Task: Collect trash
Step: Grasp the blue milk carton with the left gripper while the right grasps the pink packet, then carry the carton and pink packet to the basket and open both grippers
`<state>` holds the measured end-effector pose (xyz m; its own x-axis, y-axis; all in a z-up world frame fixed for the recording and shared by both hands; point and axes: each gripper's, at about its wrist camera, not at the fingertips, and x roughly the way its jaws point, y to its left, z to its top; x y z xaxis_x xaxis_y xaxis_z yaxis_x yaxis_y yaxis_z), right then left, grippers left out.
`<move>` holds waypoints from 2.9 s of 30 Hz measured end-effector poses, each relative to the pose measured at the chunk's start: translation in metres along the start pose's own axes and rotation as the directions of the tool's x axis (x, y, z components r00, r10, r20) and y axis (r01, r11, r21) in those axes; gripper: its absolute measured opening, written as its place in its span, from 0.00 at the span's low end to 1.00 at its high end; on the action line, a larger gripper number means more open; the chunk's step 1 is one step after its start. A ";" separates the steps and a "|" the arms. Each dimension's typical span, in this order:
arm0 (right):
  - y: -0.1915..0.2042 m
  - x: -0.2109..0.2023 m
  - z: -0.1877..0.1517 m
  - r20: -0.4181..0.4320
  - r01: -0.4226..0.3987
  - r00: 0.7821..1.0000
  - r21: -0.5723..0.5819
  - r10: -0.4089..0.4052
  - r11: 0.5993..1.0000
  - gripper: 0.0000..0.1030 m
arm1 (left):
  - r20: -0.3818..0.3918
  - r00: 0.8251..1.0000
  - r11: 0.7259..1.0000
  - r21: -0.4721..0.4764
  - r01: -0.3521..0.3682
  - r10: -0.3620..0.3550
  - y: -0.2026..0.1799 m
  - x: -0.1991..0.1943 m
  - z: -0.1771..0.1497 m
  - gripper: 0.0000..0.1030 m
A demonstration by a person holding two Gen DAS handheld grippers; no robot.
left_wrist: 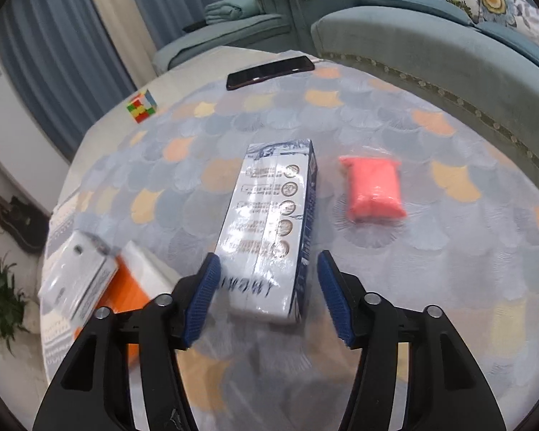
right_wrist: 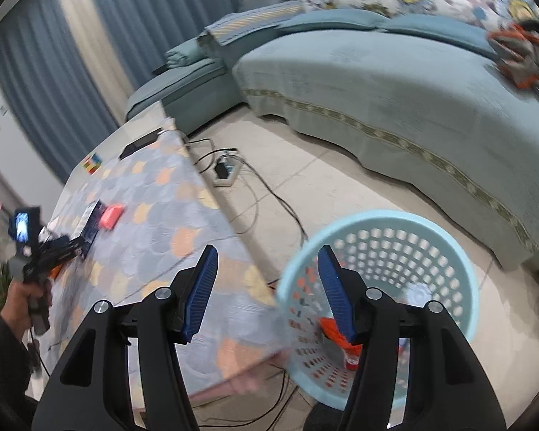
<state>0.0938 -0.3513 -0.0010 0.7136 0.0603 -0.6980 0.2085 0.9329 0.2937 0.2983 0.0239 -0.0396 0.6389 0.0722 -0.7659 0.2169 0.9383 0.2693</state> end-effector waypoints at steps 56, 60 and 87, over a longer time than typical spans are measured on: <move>0.257 0.158 0.054 -0.035 -0.127 0.992 -0.283 0.122 0.951 0.31 | 0.168 0.976 0.970 -0.178 0.166 -0.136 0.024 -0.068 -0.007 0.35; 0.246 0.121 0.060 0.050 -0.097 0.991 -0.342 0.120 0.935 0.31 | 0.237 0.960 0.975 -0.122 0.185 -0.152 0.001 -0.100 -0.002 0.35; 0.043 -0.032 0.012 0.239 0.083 0.971 -0.277 -0.015 0.957 0.31 | 0.299 0.869 0.919 0.102 0.381 -0.393 -0.160 -0.192 -0.068 0.35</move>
<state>0.0878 -0.3178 0.0418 0.8494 -0.0405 -0.5261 0.0736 0.9964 0.0420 0.0906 -0.1169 0.0242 0.6908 -0.4075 -0.5973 0.5177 0.8555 0.0151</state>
